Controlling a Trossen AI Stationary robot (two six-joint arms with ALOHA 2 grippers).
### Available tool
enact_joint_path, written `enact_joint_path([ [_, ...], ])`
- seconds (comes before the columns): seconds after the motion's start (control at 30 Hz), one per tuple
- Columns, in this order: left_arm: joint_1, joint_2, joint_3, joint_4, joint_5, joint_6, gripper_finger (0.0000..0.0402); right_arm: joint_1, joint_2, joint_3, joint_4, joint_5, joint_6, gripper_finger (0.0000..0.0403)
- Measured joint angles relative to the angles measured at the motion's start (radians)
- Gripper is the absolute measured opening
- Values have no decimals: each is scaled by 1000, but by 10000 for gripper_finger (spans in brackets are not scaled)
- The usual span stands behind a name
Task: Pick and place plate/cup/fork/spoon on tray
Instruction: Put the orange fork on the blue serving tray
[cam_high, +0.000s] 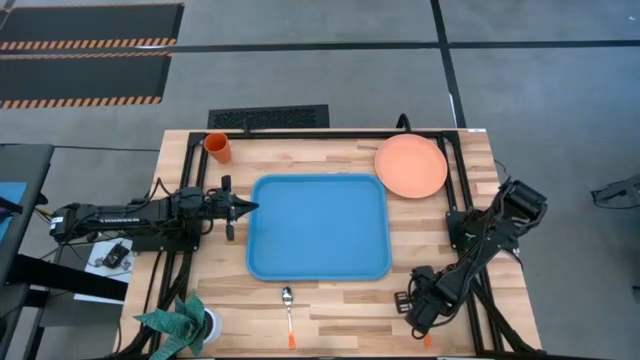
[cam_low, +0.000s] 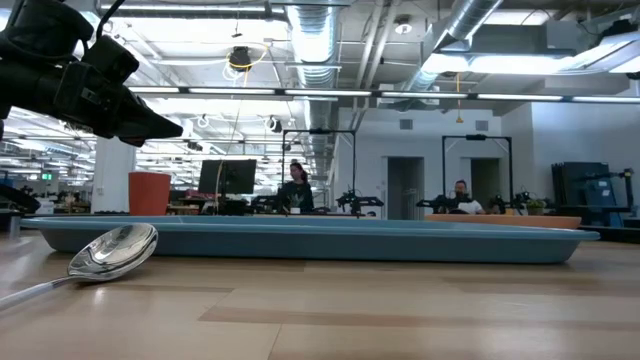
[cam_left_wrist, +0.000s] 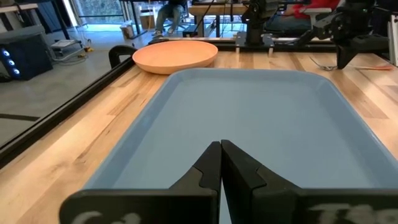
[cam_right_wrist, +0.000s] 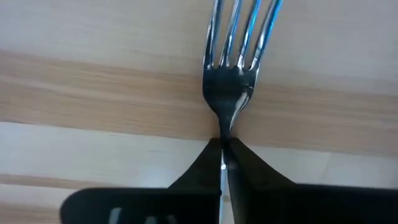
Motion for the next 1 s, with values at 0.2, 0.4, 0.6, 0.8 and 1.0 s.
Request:
enact_joint_path([
  [0.2,0,0,0,0,0,-1,0,-44,-22,32,-5,12,-70,21],
  [0.4,0,0,0,2,0,-3,0,-136,-106,92,-107,11,-153,20],
  [0.6,0,0,0,5,0,-3,0,-316,-159,232,-348,71,-393,23],
  [0.8,0,0,0,8,0,-4,0,-588,-141,284,-340,142,-706,23],
  [1.0,0,0,0,3,1,-10,0,-810,-40,283,-240,138,-914,22],
])
